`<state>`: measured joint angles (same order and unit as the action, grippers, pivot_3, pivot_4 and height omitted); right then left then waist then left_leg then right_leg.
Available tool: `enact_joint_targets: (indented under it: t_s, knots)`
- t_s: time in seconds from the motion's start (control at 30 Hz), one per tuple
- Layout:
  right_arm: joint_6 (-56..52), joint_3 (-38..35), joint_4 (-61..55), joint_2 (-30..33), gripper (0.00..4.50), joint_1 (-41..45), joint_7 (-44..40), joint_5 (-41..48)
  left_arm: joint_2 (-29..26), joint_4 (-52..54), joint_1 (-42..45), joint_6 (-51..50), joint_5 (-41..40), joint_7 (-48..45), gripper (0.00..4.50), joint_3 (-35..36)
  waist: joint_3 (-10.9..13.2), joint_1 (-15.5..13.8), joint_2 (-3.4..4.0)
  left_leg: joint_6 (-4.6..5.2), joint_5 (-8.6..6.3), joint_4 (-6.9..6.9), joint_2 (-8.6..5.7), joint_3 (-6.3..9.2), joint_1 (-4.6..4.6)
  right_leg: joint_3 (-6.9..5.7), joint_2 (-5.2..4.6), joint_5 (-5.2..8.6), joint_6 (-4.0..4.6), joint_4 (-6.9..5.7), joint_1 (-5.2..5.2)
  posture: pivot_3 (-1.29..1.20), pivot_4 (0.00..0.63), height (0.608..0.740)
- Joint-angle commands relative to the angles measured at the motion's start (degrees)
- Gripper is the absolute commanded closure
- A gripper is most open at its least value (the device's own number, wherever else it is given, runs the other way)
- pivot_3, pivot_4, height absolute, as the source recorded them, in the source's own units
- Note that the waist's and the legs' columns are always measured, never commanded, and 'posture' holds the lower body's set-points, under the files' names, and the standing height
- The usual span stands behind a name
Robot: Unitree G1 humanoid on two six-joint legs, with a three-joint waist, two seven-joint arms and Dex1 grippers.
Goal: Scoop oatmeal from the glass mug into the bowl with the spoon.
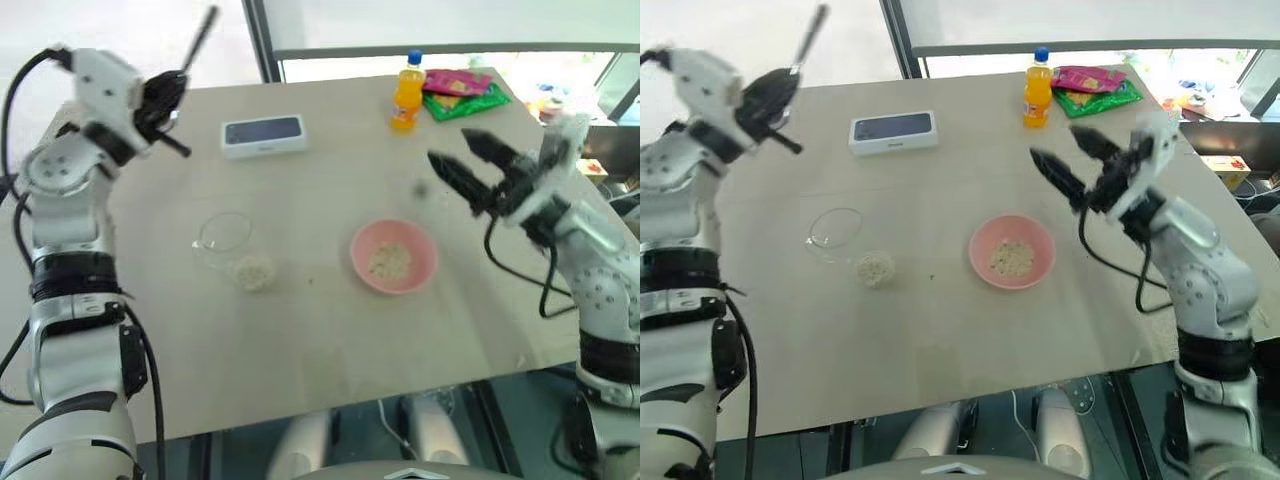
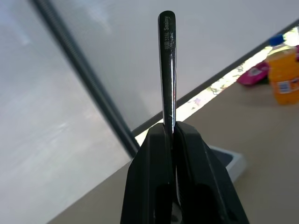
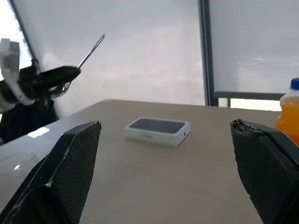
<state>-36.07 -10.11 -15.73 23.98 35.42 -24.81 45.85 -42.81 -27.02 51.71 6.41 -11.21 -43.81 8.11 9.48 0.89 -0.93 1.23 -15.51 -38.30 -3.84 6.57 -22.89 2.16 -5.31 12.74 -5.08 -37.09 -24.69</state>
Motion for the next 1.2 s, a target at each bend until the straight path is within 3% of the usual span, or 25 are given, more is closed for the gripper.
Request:
enact_joint_targets:
  t_s: [0.03, 0.27, 0.4, 0.6, 0.73, 0.83, 0.9, 1.07, 1.1, 1.2]
  knots:
    - [-2.1, -0.3, 3.6, -3.7, 0.0, 8.7, 4.7, 1.9, 0.6, 5.9, 4.9, -0.2, 1.1, -1.9, 4.45, -2.9, 0.0, 0.4, 0.01, 0.0, 0.0, 0.0, 0.0, -0.02, -0.01, 0.02, 0.01, 0.0, 0.0, 0.01, -0.01, 0.0, 0.15, 0.74]
    - [-3.6, 1.2, 12.7, -13.0, 0.0, 21.6, 7.6, 2.1, 2.3, 7.3, 8.1, 6.3, 7.2, -5.4, 4.45, -9.7, 0.0, 1.9, 0.08, 0.0, 0.01, 0.02, -0.01, -0.19, -0.03, 0.19, 0.05, 0.0, 0.0, -0.04, -0.17, 0.0, 0.15, 0.74]
    - [-3.4, 0.7, 17.9, -17.6, 0.0, 25.7, 8.1, 2.6, 4.8, 7.4, 8.6, 6.2, 5.7, -6.8, 4.45, -10.5, 0.0, 2.1, 0.09, -0.01, 0.02, 0.02, 0.0, -0.19, -0.03, 0.21, 0.1, 0.0, 0.0, -0.27, -0.32, 0.0, 0.15, 0.74]
    - [-2.4, 0.0, 21.2, -19.9, 0.0, 28.3, 6.8, 1.9, 7.7, 10.3, 8.2, 3.1, 2.7, -8.9, 4.45, -9.8, 0.0, 2.4, 0.09, -0.07, 0.06, -0.03, 0.0, -0.3, -0.05, 0.26, 0.08, 0.01, 0.01, -0.6, -0.5, 0.0, 0.15, 0.74]
    - [-1.9, -0.7, 21.6, -20.3, 0.0, 28.7, 6.5, 2.0, 6.8, 10.5, 7.3, 4.7, 5.4, -9.2, 4.45, -10.8, 0.0, 2.8, 0.09, -0.07, 0.06, -0.03, 0.01, -0.37, -0.05, 0.29, 0.08, 0.01, 0.01, -0.65, -0.54, 0.0, 0.15, 0.74]
    - [-2.1, -1.1, 21.3, -20.3, 0.88, 28.3, 6.6, 2.1, 6.8, 10.7, 6.9, 4.3, 5.2, -9.0, 4.5, -10.2, 0.0, 3.1, 0.1, -0.08, 0.07, -0.03, 0.01, -0.41, -0.05, 0.34, 0.08, 0.01, 0.01, -0.73, -0.6, 0.0, 0.15, 0.74]
    - [-2.3, -1.1, 20.9, -20.1, 1.72, 27.9, 6.4, 2.1, 6.6, 10.8, 6.8, 4.2, 5.3, -9.0, 4.5, -9.9, 0.0, 3.1, 0.1, -0.08, 0.07, -0.03, 0.01, -0.48, -0.05, 0.35, 0.08, 0.01, 0.01, -0.79, -0.67, 0.0, 0.15, 0.74]
    - [-2.4, -1.0, 20.6, -19.6, 4.24, 26.8, 6.2, 1.5, 6.2, 11.0, 5.4, 3.4, 5.1, -8.6, 4.5, -9.2, 0.0, 3.1, 0.09, -0.08, 0.07, -0.03, 0.02, -0.53, -0.05, 0.38, 0.08, 0.01, 0.01, -0.81, -0.69, 0.0, 0.15, 0.74]
    - [-2.4, -1.0, 20.6, -19.6, 4.46, 26.7, 6.2, 1.4, 6.2, 11.2, 5.2, 3.4, 5.1, -8.5, 4.5, -9.2, 0.0, 3.2, 0.1, -0.08, 0.07, -0.03, 0.03, -0.53, -0.05, 0.39, 0.08, 0.01, 0.01, -0.81, -0.69, 0.0, 0.15, 0.74]
    - [-2.1, -0.9, 20.6, -19.7, 4.46, 26.5, 6.1, 1.0, 6.3, 11.2, 4.8, 3.1, 5.0, -8.2, 4.5, -9.0, 0.0, 3.1, 0.09, -0.09, 0.07, -0.04, 0.03, -0.56, -0.06, 0.41, 0.07, 0.01, 0.01, -0.82, -0.71, 0.0, 0.15, 0.74]
